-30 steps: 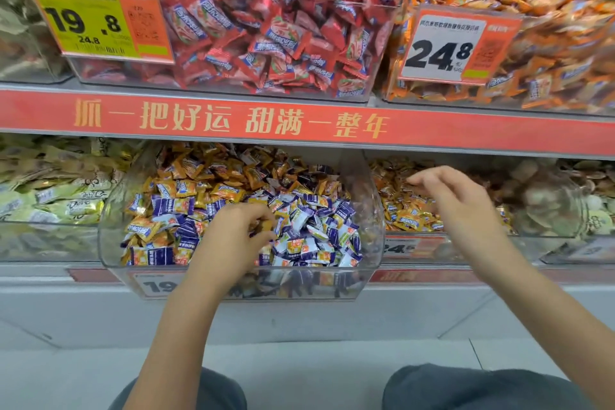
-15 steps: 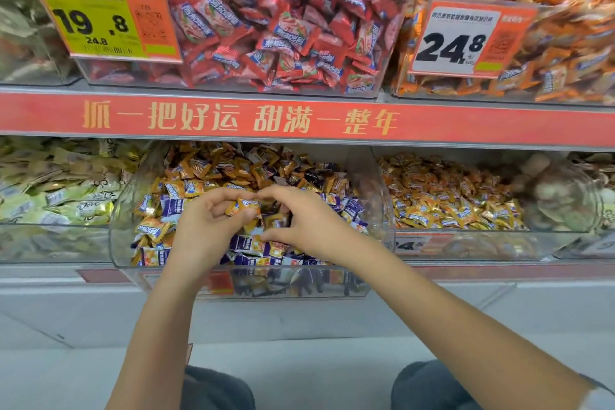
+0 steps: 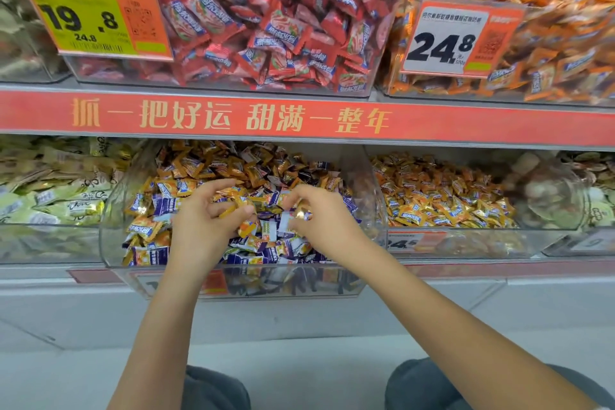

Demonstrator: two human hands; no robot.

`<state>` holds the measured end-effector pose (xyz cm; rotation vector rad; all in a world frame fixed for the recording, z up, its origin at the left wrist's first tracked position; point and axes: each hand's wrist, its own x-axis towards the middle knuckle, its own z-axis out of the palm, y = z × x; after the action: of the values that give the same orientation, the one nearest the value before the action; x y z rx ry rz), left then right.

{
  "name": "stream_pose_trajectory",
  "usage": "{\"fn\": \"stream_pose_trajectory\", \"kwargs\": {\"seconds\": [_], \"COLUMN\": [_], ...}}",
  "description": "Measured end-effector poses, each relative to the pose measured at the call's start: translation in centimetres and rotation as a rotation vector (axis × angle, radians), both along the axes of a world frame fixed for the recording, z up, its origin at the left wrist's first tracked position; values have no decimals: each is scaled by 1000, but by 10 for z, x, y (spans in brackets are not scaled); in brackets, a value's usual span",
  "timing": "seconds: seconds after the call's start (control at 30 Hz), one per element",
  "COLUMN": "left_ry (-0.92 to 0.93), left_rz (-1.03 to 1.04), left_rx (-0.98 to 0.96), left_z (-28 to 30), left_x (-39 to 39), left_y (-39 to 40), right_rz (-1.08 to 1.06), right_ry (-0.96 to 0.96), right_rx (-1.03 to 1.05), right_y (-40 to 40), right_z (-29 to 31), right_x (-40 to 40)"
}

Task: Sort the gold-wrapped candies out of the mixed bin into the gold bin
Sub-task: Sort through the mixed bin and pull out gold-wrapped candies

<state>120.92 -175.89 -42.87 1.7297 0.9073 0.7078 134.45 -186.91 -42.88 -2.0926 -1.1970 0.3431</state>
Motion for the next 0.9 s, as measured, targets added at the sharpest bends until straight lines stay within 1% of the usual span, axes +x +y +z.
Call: {"fn": "stream_pose_trajectory", "kwargs": {"seconds": [0.07,0.13,0.17,0.23,0.3,0.37,0.47,0.57,0.63,0.7,0.73,0.77,0.8,0.83,0.87,0.9], "left_ry": [-39,-103,-146,-233,-272,-292,-238,-241,-246,-186,-121,-51,-1,20,27,35], "left_rz": [-11,-89,-161,-307,-376,-366,-306,-295,-290,-243,-220,-217,-232,-249,-260,-256], "left_rx": [-30,-114,-185,-338,-402,-419,-352,-333,-307,-215,-138,-62,-5,31,68,117], "left_z": [1,4,6,8,9,8,8,10,11,9,8,6,4,2,1,-1], "left_x": [0,0,1,5,9,11,15,19,18,15,14,13,13,12,11,10], "left_y": [-1,-2,-4,-10,-17,-20,-22,-29,-32,-27,-23,-20,-18,-17,-18,-17], "right_rz": [-95,-75,-35,45,77,85,111,20,-113,-242,-304,-359,-395,-391,-352,-305], "right_ry": [111,212,263,324,336,347,331,348,312,108,-8,-88,-135,-123,-82,-88], "right_rx": [144,235,252,225,189,184,206,327,438,525,534,509,438,309,150,30], "right_y": [-7,-12,-12,-9,-4,-4,-13,-27,-41,-62,-73,-83,-92,-99,-104,-108], "right_z": [5,9,11,11,10,10,13,18,23,27,27,24,21,18,16,15], "right_x": [1,-2,-6,-15,-21,-21,-20,-12,3,24,36,50,65,78,88,93]}}
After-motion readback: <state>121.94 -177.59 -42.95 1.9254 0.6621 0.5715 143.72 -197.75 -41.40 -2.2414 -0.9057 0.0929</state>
